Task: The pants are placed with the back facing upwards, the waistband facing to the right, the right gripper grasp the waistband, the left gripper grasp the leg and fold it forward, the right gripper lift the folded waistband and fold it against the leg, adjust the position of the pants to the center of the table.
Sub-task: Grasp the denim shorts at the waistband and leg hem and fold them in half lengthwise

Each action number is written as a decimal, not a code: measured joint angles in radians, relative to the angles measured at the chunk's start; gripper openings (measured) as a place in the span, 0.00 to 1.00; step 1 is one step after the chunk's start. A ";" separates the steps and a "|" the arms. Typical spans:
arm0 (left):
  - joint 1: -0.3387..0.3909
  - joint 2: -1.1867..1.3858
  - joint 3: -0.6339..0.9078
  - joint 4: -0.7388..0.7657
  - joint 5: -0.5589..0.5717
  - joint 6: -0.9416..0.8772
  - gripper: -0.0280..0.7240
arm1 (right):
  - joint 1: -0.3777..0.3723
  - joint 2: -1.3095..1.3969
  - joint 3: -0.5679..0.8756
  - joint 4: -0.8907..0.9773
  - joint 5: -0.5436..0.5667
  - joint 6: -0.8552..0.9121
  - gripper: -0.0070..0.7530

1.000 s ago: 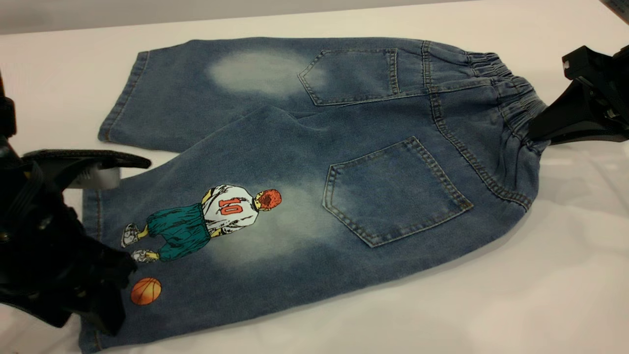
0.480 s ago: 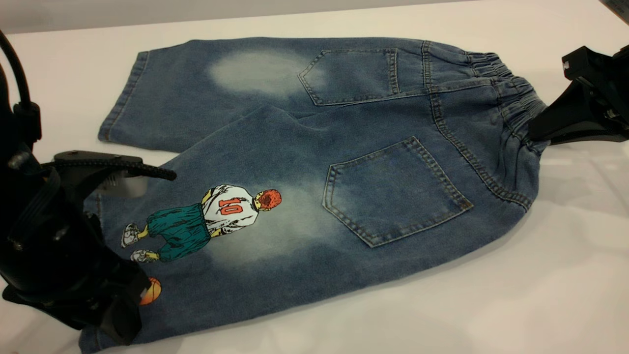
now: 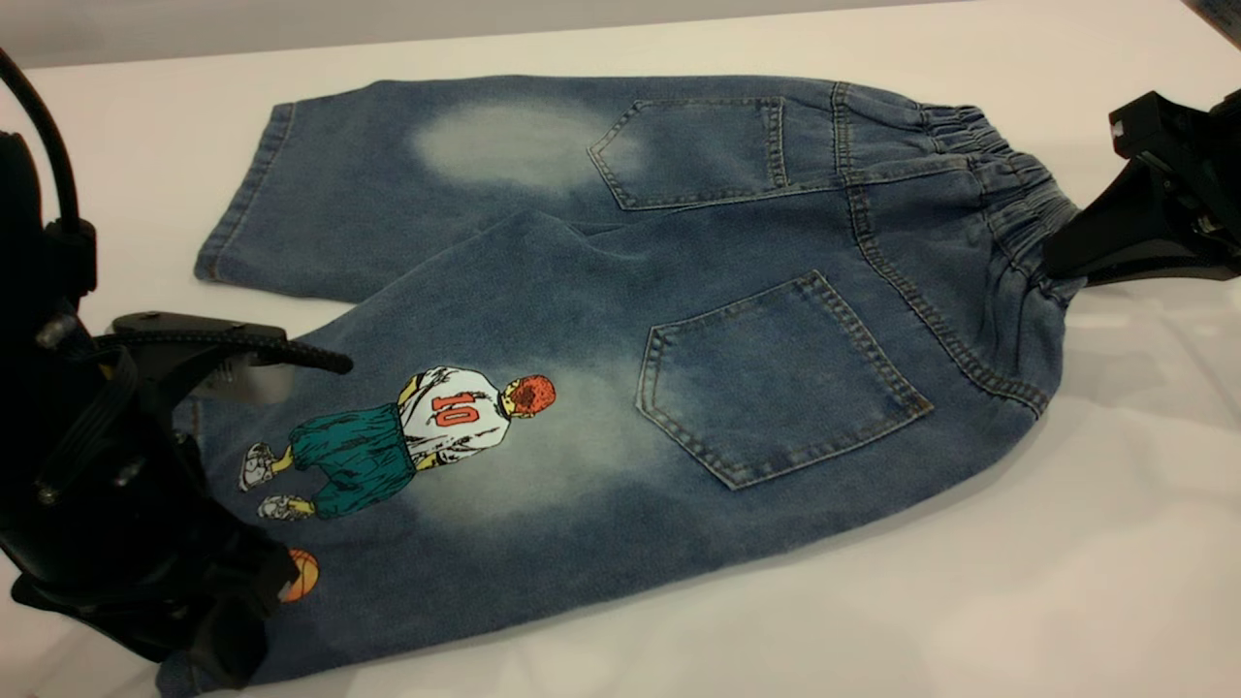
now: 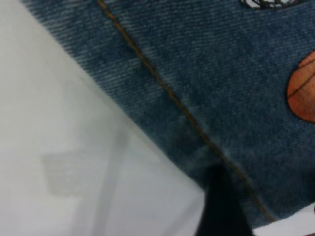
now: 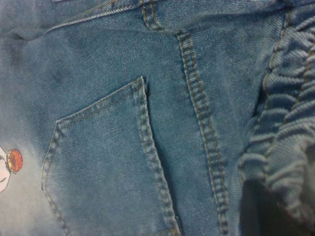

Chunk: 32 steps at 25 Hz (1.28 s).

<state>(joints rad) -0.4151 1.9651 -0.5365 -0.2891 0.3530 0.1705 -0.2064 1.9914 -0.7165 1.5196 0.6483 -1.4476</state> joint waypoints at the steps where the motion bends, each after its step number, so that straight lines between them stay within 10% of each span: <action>1: 0.001 0.001 0.000 0.003 -0.003 -0.001 0.52 | 0.000 0.000 0.000 0.000 0.000 0.000 0.05; 10: 0.002 0.007 -0.012 -0.003 0.014 -0.001 0.12 | 0.000 0.000 0.000 0.000 0.001 0.000 0.05; 32: 0.000 -0.311 -0.195 0.029 0.337 0.035 0.09 | 0.000 -0.014 -0.010 -0.005 0.039 -0.023 0.05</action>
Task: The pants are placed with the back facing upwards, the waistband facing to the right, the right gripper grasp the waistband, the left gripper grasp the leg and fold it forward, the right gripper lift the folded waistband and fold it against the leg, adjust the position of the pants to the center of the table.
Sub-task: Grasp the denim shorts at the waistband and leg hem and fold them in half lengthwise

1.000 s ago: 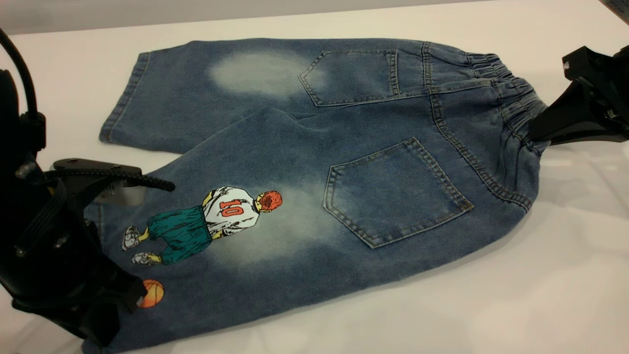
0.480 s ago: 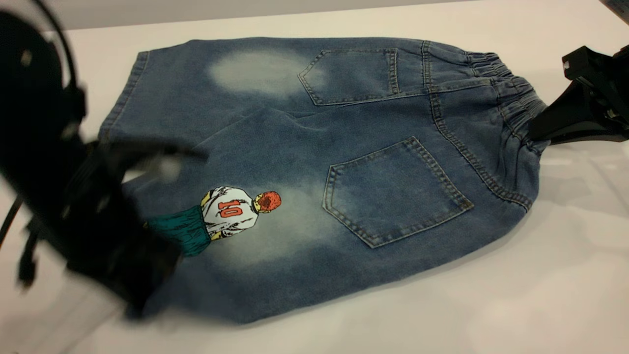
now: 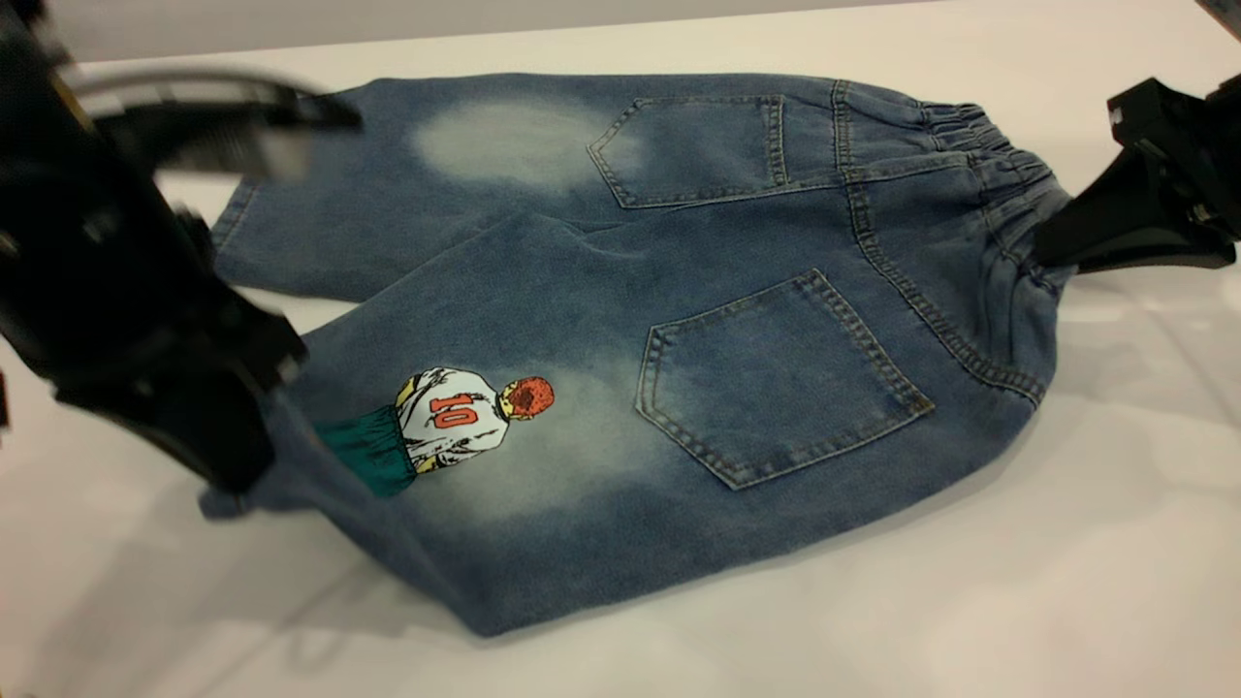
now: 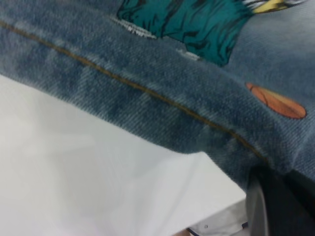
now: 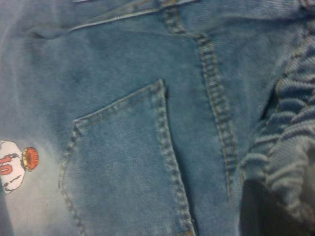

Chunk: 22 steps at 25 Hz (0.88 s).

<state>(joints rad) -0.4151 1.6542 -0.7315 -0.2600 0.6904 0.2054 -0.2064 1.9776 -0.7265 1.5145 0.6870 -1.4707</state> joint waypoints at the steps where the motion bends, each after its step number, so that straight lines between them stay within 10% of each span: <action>1: 0.000 -0.029 0.000 0.000 0.010 -0.001 0.09 | 0.000 -0.013 0.000 0.000 0.000 -0.001 0.05; 22: 0.000 -0.192 -0.020 0.003 -0.340 -0.004 0.09 | -0.001 -0.199 -0.122 0.005 -0.032 0.032 0.05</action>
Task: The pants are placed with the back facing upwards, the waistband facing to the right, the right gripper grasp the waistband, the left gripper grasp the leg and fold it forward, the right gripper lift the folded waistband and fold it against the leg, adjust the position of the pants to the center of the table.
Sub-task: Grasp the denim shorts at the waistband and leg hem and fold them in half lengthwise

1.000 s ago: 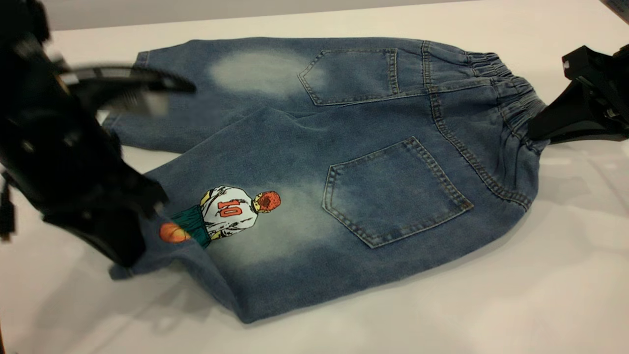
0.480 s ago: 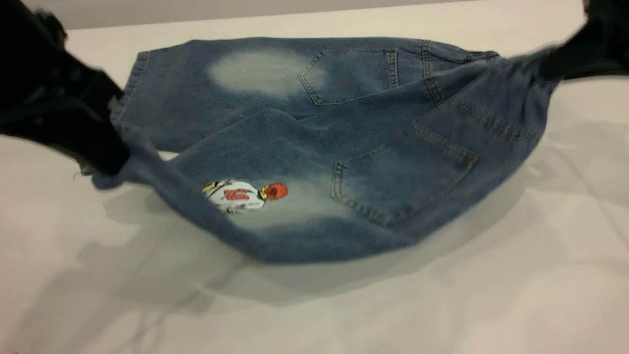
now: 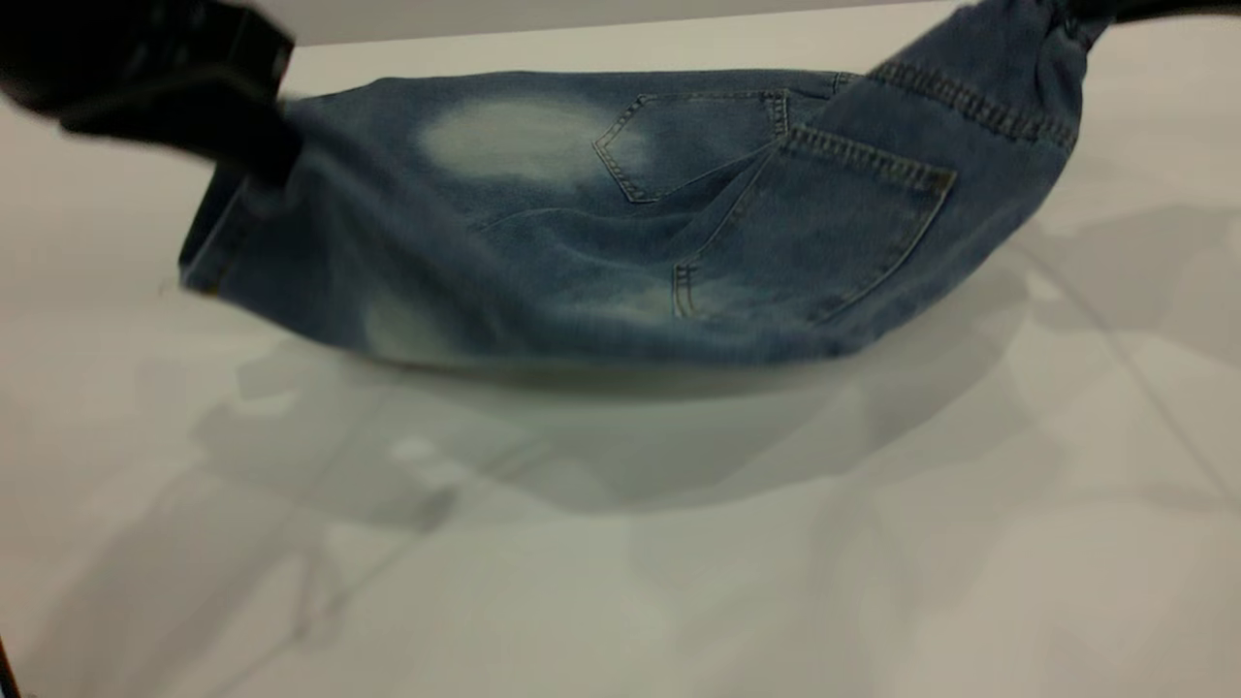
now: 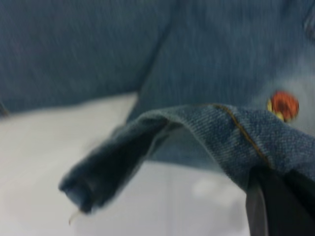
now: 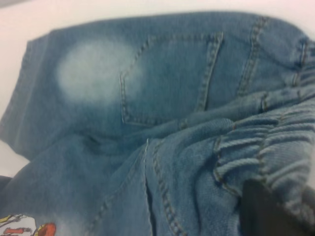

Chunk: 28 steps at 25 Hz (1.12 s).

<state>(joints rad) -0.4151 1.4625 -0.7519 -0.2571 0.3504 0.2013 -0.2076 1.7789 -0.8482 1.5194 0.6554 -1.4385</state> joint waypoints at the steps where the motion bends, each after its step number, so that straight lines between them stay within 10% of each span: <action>1: 0.000 0.000 -0.008 0.002 -0.021 0.001 0.09 | 0.000 0.000 -0.007 0.001 0.000 0.000 0.05; 28: 0.167 0.309 -0.336 0.078 -0.118 0.039 0.09 | 0.020 0.228 -0.296 0.019 0.027 0.013 0.05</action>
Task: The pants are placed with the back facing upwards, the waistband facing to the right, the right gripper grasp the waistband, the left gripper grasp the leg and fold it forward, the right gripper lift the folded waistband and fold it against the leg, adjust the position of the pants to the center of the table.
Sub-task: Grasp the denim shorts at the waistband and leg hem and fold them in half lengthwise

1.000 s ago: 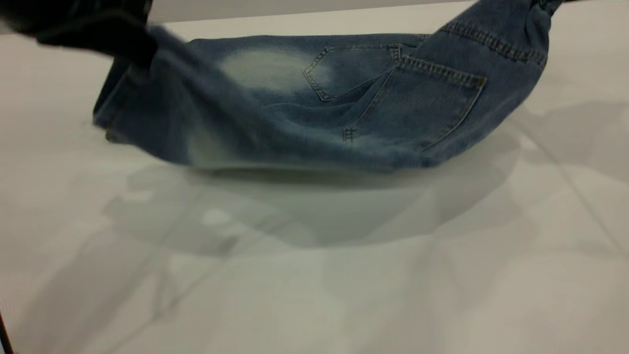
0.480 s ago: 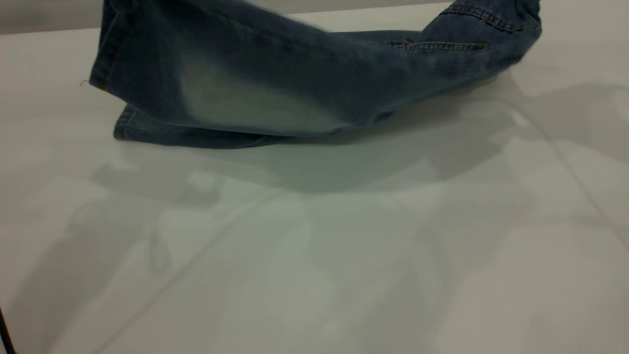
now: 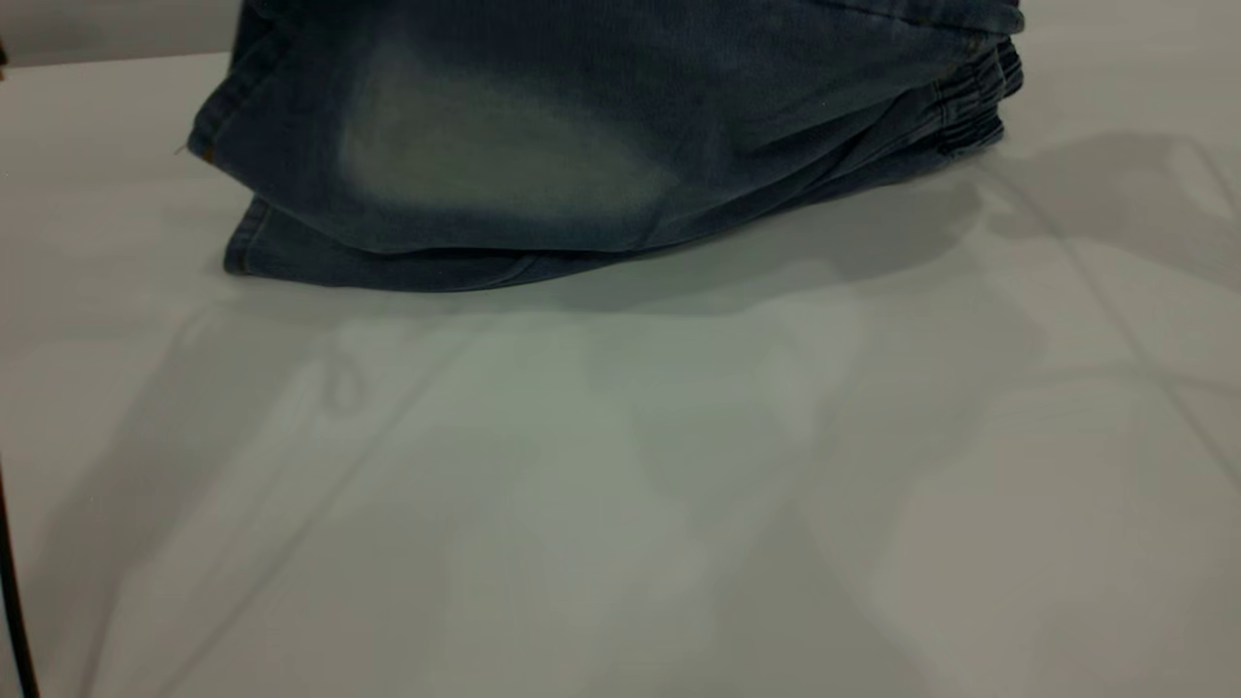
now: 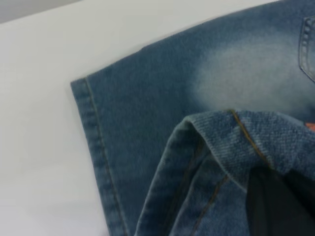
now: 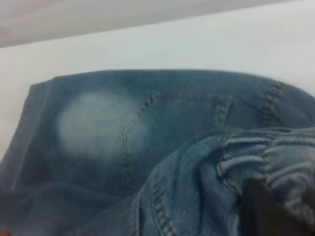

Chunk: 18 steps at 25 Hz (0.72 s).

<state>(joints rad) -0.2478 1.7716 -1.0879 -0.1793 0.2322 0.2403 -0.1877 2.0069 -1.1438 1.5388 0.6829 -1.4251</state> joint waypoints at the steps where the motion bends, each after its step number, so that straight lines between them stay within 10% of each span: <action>1: 0.005 0.021 -0.024 0.002 0.016 0.000 0.09 | 0.002 0.005 -0.013 0.000 0.001 0.000 0.05; 18: 0.079 0.238 -0.259 0.105 0.097 -0.002 0.09 | 0.020 0.153 -0.173 -0.023 -0.039 0.006 0.05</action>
<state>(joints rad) -0.1692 2.0098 -1.3465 -0.0744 0.3292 0.2384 -0.1678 2.1596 -1.3171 1.5160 0.6443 -1.4195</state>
